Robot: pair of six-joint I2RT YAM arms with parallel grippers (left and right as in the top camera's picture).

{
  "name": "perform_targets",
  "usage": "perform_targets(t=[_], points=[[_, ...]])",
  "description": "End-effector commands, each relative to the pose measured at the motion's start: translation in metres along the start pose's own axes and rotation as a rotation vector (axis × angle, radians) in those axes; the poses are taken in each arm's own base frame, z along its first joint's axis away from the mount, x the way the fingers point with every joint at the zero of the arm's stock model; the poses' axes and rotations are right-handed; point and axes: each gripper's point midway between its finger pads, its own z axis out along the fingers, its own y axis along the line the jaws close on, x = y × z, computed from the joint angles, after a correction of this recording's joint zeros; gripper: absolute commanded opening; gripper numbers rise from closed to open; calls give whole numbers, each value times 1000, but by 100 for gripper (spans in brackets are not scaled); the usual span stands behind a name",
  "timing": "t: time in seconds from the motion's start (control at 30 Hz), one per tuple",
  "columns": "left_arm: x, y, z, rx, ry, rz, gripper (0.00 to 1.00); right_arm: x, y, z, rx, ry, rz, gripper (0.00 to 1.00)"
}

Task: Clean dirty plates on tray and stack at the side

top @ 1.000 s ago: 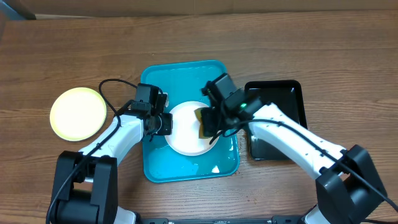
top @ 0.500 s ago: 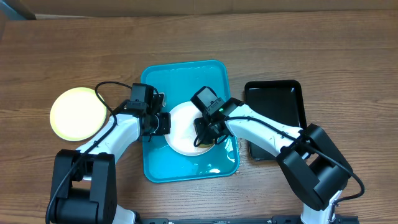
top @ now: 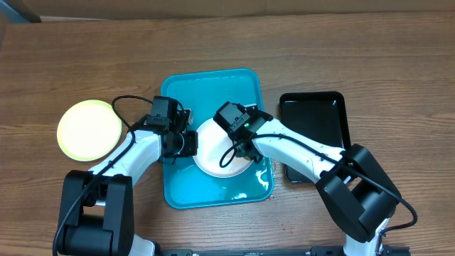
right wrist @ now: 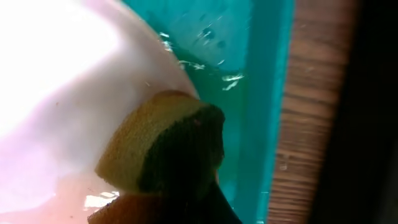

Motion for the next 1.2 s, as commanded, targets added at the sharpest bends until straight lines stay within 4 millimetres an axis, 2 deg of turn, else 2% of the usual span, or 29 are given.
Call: perform_targets(t=[0.0,0.13,0.37,0.47,0.57,0.7,0.83,1.0,1.17], points=[[15,39,7,-169,49,-38,4,-29,-40,-14,159,-106,44,4],[16,40,7,-171,50,-38,4,-42,-50,-34,183,-155,63,4],[9,37,3,-167,35,-35,4,-50,-64,-56,146,-183,112,4],[-3,33,-9,-164,8,-30,4,-51,-73,-65,60,-153,173,4],[-17,27,-28,-167,-26,-18,4,-53,-90,-66,-60,-84,271,4],[-35,20,-56,-180,-79,18,4,-52,-114,-52,-236,32,346,4],[-43,27,-82,-264,-124,21,4,-34,-145,-23,-313,148,431,4],[-51,35,-111,-403,-188,47,4,-8,-145,7,-404,218,402,4],[-61,21,-140,-552,-267,133,4,6,-135,28,-411,209,385,5]])
